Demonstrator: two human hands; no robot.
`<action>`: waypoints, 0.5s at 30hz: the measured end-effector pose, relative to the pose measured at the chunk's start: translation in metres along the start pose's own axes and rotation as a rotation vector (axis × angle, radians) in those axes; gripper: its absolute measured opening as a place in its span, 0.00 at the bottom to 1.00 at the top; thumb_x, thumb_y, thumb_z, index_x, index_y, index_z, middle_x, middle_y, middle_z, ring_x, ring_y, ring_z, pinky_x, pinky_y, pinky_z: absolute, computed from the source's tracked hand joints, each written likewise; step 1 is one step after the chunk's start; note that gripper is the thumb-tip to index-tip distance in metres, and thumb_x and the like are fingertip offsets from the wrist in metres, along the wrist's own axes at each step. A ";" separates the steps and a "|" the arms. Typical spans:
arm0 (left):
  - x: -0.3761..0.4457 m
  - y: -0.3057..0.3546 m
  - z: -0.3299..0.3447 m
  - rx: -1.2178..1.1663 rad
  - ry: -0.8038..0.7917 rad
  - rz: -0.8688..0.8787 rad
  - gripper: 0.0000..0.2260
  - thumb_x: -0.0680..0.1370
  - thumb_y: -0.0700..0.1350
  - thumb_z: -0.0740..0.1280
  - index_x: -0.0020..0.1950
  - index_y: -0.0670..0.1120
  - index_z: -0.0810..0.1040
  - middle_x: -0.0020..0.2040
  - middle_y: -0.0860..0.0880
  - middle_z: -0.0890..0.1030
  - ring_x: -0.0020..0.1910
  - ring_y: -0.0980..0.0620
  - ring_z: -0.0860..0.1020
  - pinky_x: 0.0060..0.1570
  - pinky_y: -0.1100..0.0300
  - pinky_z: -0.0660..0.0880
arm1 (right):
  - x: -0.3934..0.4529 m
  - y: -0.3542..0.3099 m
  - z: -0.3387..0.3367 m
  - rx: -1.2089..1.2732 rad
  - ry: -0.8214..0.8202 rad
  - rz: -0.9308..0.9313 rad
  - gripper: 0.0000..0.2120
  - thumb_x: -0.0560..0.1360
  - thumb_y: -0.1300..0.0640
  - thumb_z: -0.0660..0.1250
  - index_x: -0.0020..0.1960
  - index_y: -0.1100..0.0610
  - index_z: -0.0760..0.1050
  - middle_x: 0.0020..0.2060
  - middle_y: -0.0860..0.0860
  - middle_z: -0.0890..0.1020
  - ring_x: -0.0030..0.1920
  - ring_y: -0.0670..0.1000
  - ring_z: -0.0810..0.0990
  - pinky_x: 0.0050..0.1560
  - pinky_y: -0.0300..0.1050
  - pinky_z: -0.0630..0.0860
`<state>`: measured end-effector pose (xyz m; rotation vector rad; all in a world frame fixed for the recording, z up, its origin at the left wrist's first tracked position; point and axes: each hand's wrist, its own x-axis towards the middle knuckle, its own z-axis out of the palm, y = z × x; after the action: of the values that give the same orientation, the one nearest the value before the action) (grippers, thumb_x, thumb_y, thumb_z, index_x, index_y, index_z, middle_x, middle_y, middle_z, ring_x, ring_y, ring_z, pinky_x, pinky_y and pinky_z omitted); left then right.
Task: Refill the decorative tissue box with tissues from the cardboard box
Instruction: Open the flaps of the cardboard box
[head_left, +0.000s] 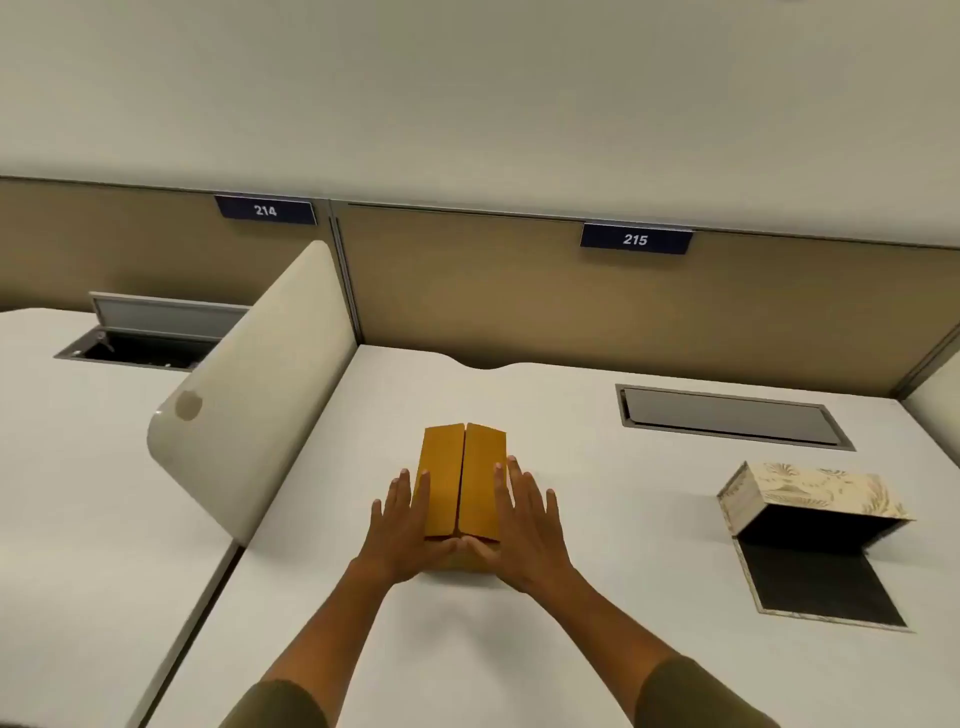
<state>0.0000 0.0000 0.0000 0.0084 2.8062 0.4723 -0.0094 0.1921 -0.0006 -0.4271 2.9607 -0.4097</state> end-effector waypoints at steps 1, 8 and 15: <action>0.001 -0.001 0.002 -0.043 -0.012 -0.006 0.66 0.50 0.84 0.39 0.79 0.47 0.35 0.80 0.40 0.38 0.80 0.40 0.42 0.76 0.38 0.47 | 0.001 -0.004 0.004 0.025 -0.031 0.001 0.52 0.69 0.24 0.54 0.78 0.49 0.31 0.80 0.52 0.37 0.80 0.58 0.45 0.77 0.64 0.48; 0.006 -0.008 0.022 -0.164 0.042 -0.008 0.46 0.76 0.65 0.61 0.79 0.46 0.35 0.81 0.44 0.51 0.79 0.41 0.55 0.75 0.36 0.55 | 0.019 -0.017 0.020 0.020 -0.072 0.037 0.50 0.72 0.28 0.59 0.79 0.51 0.36 0.80 0.55 0.43 0.74 0.61 0.65 0.71 0.61 0.65; 0.014 -0.004 0.032 -0.162 0.105 -0.023 0.46 0.76 0.64 0.63 0.79 0.46 0.38 0.80 0.44 0.56 0.78 0.43 0.60 0.74 0.39 0.60 | 0.032 -0.012 0.028 -0.038 -0.112 0.023 0.48 0.74 0.33 0.62 0.79 0.51 0.36 0.80 0.57 0.48 0.67 0.62 0.71 0.64 0.59 0.72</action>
<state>-0.0040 0.0070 -0.0339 -0.0856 2.8575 0.7126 -0.0322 0.1650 -0.0265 -0.4055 2.8661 -0.3169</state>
